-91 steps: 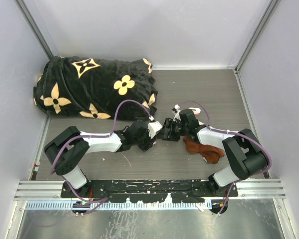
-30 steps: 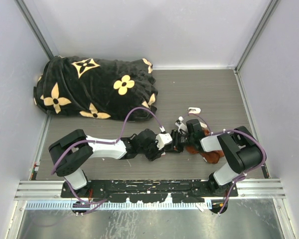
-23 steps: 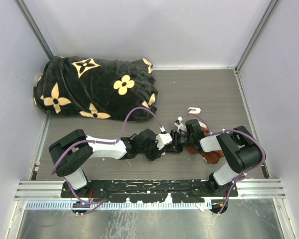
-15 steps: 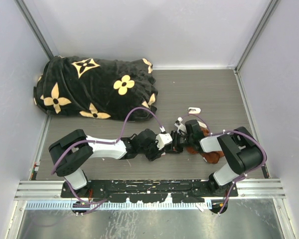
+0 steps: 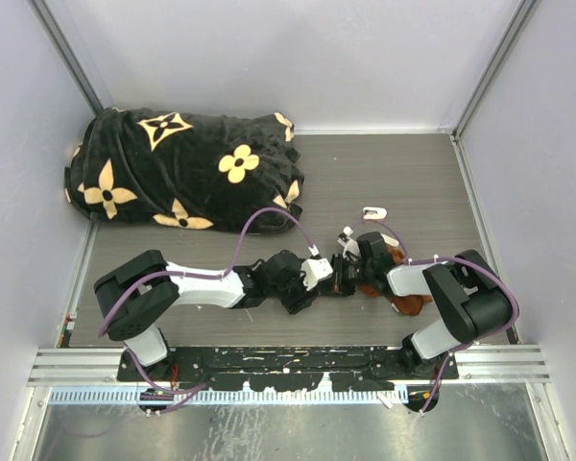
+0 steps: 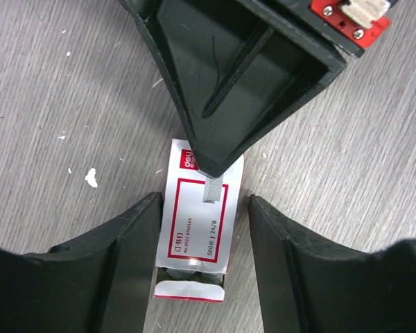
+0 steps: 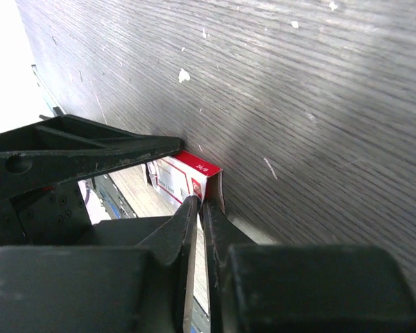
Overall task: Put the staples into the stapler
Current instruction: Open the staple box at the center of the board.
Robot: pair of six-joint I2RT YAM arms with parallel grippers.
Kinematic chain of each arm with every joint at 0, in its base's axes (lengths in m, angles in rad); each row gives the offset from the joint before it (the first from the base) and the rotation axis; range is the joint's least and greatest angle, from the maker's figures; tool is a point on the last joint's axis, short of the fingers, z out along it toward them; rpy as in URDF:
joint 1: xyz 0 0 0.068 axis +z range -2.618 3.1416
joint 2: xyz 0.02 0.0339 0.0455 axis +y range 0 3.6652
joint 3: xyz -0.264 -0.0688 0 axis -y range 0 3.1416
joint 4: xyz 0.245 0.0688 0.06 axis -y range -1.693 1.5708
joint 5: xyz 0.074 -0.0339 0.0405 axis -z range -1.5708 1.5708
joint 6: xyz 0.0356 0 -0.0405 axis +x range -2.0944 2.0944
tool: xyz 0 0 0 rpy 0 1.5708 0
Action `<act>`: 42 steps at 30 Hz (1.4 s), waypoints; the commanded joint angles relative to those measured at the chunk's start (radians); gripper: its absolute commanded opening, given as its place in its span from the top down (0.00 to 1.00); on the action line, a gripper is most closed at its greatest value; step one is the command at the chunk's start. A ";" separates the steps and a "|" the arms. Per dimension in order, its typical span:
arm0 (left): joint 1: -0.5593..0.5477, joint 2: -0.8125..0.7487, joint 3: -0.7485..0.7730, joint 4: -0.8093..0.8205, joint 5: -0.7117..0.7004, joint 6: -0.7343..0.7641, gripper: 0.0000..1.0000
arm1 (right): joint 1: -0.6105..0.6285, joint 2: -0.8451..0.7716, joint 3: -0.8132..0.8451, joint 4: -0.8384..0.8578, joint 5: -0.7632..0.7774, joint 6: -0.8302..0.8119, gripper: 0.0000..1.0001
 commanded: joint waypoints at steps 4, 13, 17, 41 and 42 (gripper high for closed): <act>-0.006 -0.057 -0.004 -0.102 -0.121 -0.134 0.25 | 0.006 -0.029 -0.033 0.088 0.046 0.022 0.98; 0.069 -0.293 -0.021 -0.179 -0.249 -0.718 0.26 | 0.009 -0.091 -0.134 0.260 0.152 0.171 0.99; 0.148 -0.314 -0.123 -0.112 -0.171 -0.908 0.42 | 0.009 -0.103 -0.146 0.273 0.189 0.182 1.00; 0.142 -0.118 -0.056 -0.197 -0.159 -0.925 0.55 | 0.010 -0.096 -0.160 0.304 0.182 0.179 0.99; 0.135 -0.117 -0.041 -0.231 -0.185 -0.908 0.55 | 0.009 -0.097 -0.160 0.307 0.182 0.178 0.99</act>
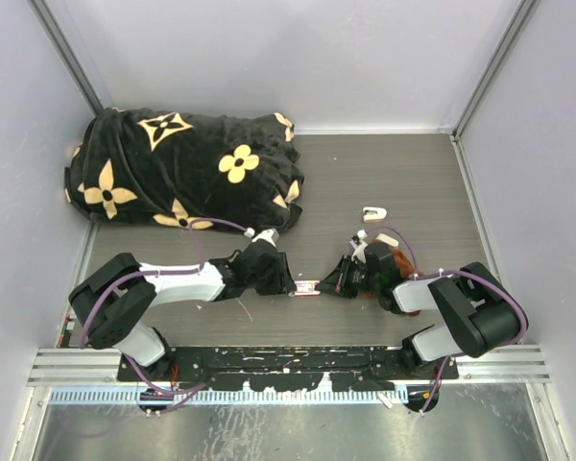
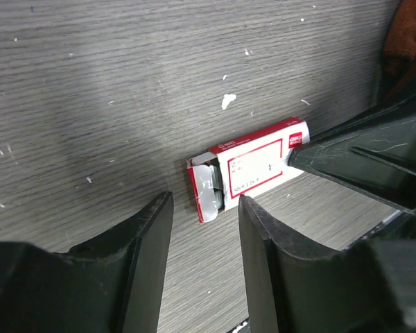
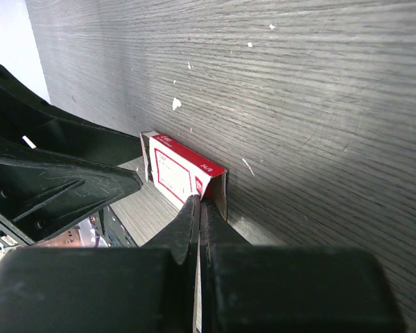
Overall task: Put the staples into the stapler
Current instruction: Open the staple box at the center of the board.
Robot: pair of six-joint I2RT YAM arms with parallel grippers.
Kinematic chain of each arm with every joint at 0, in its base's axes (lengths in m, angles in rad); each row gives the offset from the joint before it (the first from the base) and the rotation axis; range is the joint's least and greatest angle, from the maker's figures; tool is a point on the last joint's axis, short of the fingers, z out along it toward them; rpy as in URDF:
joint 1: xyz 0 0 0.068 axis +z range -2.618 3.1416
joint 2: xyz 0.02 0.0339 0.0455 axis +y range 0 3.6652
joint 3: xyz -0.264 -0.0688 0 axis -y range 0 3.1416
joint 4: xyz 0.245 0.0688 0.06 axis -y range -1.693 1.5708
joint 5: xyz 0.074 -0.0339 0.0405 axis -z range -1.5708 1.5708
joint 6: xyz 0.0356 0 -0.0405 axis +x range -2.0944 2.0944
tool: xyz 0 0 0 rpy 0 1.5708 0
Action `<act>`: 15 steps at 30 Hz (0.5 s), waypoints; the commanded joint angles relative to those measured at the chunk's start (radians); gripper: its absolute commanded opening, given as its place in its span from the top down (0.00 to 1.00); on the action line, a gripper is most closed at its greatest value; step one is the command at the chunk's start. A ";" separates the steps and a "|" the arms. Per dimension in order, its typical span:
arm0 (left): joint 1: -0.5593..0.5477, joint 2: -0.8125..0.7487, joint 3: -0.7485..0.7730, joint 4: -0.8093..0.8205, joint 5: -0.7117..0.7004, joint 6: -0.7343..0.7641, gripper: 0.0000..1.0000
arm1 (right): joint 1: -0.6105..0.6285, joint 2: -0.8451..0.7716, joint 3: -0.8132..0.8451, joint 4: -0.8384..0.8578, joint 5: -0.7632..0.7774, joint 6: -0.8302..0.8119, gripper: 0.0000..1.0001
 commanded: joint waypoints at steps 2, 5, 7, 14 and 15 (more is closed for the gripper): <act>-0.029 0.014 0.080 -0.190 -0.141 0.109 0.56 | 0.003 -0.015 -0.004 0.047 0.022 -0.001 0.99; -0.044 0.024 0.102 -0.232 -0.180 0.140 0.56 | 0.003 -0.011 -0.001 0.053 0.020 -0.001 1.00; -0.054 0.035 0.119 -0.247 -0.185 0.151 0.56 | 0.002 -0.007 -0.002 0.057 0.018 0.000 1.00; -0.081 0.072 0.157 -0.247 -0.190 0.154 0.56 | 0.003 0.002 -0.006 0.070 0.017 0.001 1.00; -0.087 0.076 0.163 -0.251 -0.195 0.157 0.56 | 0.002 0.002 -0.007 0.070 0.017 0.002 1.00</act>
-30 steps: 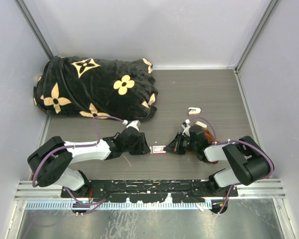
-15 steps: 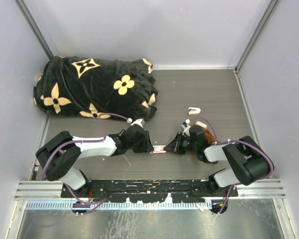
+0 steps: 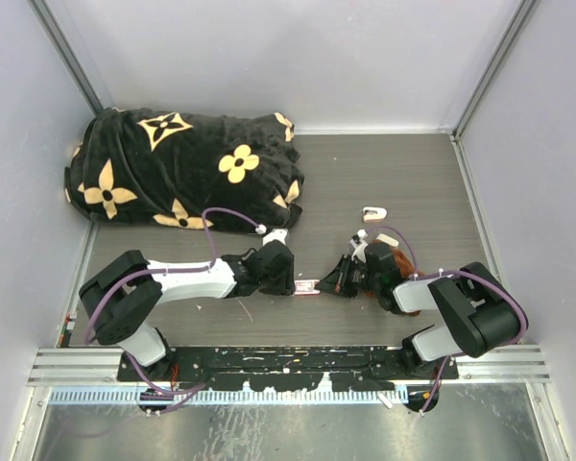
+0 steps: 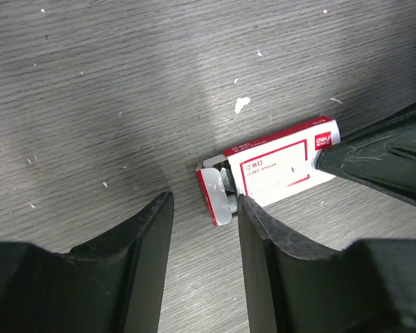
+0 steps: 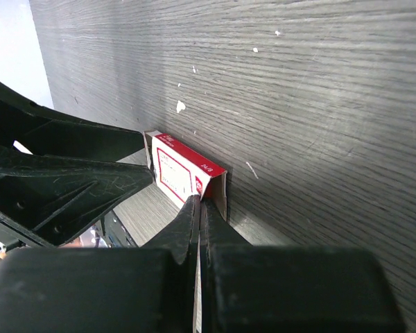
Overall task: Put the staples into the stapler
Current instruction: Open the staple box at the center of the board.
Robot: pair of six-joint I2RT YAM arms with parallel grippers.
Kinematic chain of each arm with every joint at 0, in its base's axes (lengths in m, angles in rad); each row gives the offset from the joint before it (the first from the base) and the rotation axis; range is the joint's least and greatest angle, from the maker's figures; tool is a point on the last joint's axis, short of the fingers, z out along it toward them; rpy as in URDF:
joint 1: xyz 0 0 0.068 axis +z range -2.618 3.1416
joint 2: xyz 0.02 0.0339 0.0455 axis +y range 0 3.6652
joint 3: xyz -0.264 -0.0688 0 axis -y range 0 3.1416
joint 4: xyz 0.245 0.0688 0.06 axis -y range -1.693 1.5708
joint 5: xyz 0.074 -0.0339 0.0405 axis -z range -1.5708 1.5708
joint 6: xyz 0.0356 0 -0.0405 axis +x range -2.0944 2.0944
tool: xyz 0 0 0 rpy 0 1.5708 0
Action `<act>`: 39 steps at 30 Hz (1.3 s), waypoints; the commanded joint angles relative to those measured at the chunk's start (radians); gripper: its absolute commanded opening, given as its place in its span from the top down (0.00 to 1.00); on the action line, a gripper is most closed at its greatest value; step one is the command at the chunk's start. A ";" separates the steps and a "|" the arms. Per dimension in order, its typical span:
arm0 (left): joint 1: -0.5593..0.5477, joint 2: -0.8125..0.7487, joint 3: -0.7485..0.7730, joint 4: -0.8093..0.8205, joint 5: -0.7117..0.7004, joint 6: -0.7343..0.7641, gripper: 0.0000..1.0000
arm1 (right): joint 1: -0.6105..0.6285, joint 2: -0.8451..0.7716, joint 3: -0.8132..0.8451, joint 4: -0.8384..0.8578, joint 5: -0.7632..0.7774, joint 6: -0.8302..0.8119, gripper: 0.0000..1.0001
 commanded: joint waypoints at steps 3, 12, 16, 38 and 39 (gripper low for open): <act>-0.032 0.044 0.048 -0.070 -0.054 0.035 0.55 | 0.002 0.001 -0.005 0.057 0.015 0.001 0.99; -0.052 0.037 0.069 -0.175 -0.148 0.066 0.56 | 0.002 -0.011 -0.015 0.057 0.024 0.002 0.99; -0.052 0.023 0.064 -0.189 -0.172 0.070 0.57 | 0.002 -0.012 -0.016 0.059 0.024 0.003 1.00; -0.052 0.005 0.000 -0.064 -0.104 -0.005 0.76 | 0.003 -0.016 -0.020 0.058 0.024 0.006 1.00; -0.051 0.007 0.000 -0.060 -0.104 -0.006 0.77 | 0.003 -0.016 -0.021 0.057 0.024 0.005 0.99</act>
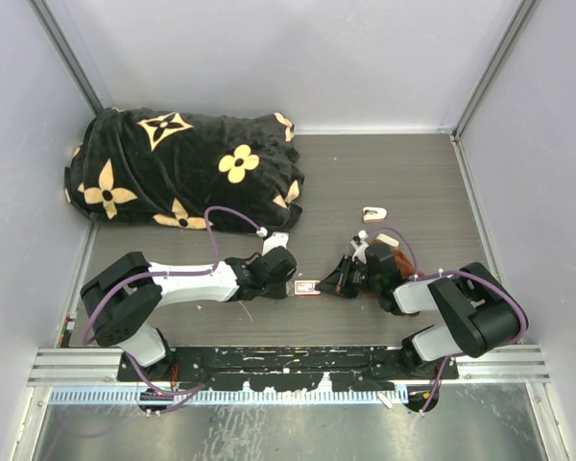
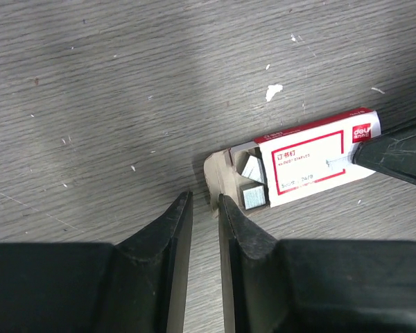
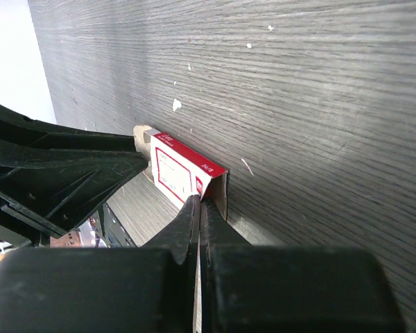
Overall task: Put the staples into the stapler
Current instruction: Open the staple box at the center of the board.
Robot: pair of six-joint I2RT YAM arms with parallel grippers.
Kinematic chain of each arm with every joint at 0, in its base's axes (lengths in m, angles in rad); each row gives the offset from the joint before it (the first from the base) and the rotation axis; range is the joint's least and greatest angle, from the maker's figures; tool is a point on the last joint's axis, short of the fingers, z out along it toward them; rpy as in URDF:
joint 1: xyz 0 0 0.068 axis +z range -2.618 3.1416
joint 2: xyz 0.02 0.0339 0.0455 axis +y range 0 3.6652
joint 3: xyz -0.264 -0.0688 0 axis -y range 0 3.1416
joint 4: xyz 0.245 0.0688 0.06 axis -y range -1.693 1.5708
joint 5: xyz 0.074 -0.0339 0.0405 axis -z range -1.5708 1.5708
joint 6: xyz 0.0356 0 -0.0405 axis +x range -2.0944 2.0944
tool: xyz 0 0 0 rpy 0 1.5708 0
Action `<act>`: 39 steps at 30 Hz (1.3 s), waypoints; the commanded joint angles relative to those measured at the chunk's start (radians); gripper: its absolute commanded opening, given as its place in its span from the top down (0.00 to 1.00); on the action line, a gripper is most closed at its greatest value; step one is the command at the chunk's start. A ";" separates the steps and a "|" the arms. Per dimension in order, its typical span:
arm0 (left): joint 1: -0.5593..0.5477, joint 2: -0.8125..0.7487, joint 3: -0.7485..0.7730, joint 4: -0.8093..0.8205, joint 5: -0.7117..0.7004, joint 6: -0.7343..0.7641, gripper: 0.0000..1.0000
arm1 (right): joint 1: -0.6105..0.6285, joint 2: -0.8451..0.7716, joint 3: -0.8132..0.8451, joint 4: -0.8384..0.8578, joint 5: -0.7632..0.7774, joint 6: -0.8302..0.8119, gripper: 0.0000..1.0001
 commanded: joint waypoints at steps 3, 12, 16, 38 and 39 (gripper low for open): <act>0.001 0.005 -0.020 0.038 0.020 -0.028 0.79 | 0.002 -0.017 -0.010 0.043 0.020 -0.001 1.00; 0.003 0.011 -0.025 0.059 0.030 -0.039 0.83 | 0.002 -0.015 -0.008 0.041 0.020 -0.002 0.99; 0.007 0.018 -0.022 0.063 0.032 -0.037 0.88 | 0.002 -0.014 -0.005 0.039 0.021 -0.002 0.99; 0.049 -0.026 -0.045 0.018 0.000 -0.009 1.00 | 0.003 -0.048 0.003 -0.030 0.080 -0.026 1.00; 0.050 -0.028 -0.048 0.016 0.000 -0.007 1.00 | 0.002 -0.047 0.004 -0.031 0.079 -0.026 1.00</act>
